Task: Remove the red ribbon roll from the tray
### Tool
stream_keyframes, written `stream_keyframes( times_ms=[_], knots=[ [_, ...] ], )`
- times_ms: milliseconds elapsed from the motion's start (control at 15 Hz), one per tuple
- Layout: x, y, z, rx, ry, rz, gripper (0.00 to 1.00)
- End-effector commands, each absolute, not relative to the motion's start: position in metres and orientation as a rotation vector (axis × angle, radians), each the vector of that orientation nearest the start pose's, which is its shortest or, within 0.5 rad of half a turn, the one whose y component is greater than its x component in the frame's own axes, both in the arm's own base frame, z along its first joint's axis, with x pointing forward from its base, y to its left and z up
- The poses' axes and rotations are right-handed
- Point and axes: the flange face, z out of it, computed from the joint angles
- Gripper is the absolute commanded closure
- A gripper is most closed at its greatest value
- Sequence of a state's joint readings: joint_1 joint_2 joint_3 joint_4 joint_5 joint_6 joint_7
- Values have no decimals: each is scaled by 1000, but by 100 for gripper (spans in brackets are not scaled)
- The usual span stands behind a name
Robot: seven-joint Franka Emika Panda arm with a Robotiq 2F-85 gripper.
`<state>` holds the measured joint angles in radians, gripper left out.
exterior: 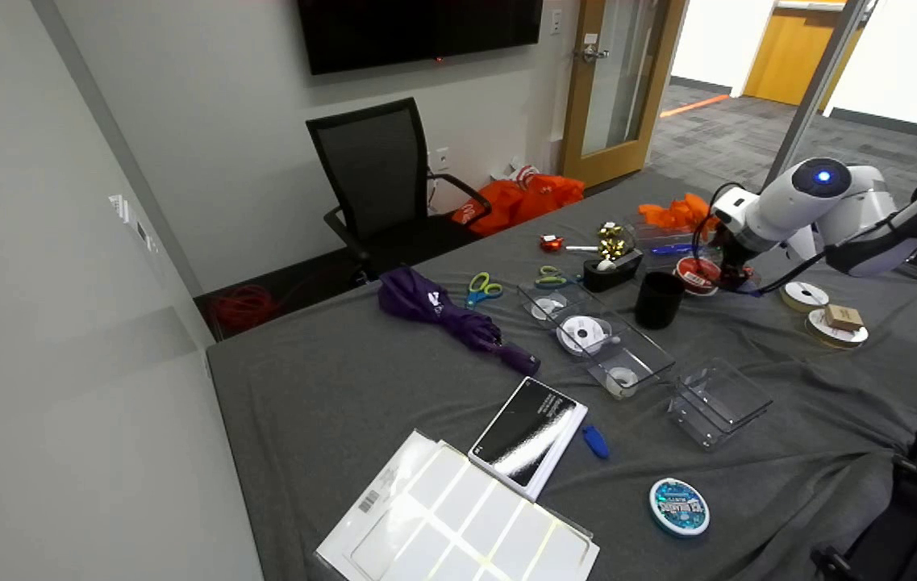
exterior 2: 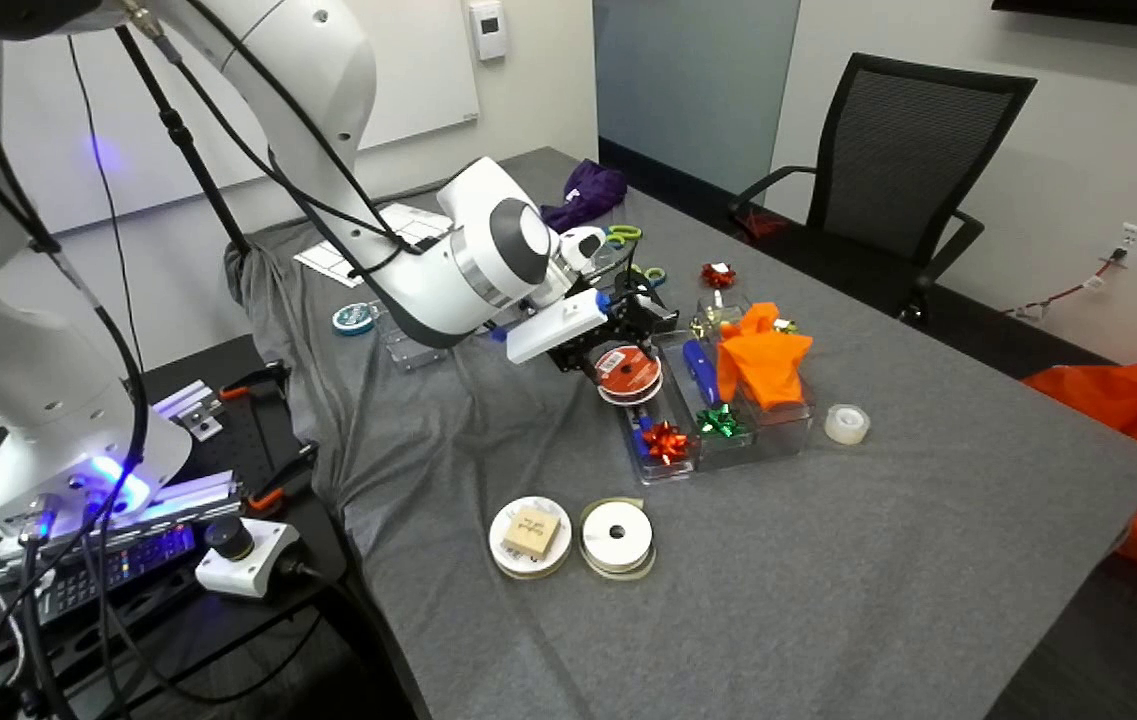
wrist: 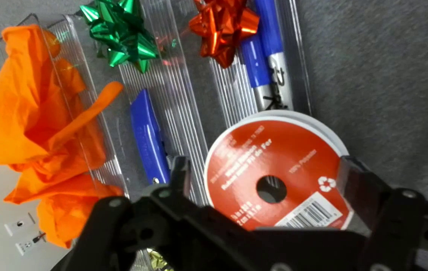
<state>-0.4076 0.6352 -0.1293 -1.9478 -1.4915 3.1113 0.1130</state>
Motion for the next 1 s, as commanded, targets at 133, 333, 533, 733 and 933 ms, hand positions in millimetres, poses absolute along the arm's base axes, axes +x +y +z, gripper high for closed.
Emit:
stream_keyframes(
  times_ms=[133,333,533,733,933],
  knots=[
    [537,-217,163,2342,1183,322,0],
    [536,-216,160,2335,1197,314,0],
    [535,-213,146,2328,1233,268,0],
    [514,-204,117,2346,1355,211,0],
    [498,-200,115,2342,1444,208,0]
  ],
)
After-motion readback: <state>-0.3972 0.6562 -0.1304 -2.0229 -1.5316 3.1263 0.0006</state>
